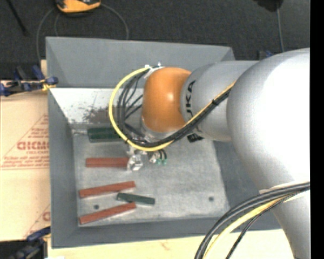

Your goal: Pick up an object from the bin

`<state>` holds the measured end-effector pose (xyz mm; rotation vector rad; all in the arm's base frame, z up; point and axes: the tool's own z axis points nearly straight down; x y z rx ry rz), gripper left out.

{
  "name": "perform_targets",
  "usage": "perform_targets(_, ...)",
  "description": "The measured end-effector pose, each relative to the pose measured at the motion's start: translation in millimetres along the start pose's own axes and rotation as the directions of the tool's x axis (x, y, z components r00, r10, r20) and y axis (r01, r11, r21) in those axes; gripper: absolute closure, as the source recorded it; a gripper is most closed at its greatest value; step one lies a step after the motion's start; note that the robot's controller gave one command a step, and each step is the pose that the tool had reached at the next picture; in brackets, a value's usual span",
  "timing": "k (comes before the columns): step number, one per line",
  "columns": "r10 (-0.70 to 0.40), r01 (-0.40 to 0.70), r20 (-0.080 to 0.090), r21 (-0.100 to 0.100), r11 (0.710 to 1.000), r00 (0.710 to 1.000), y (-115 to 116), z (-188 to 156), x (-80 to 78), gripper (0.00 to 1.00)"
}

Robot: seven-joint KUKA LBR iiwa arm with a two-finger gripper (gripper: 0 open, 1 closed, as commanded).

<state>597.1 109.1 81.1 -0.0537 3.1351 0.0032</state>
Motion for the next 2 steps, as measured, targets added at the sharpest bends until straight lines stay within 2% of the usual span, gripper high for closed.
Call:
perform_targets(1, 0.0, 0.0, 0.0, 0.0, 1.0, 1.0, 0.0, 0.0, 0.0, 1.0)
perform_targets(2, 0.036, -0.036, 0.001, 0.001, 0.999, 0.999, -12.6, -139.3, -25.7, 1.0)
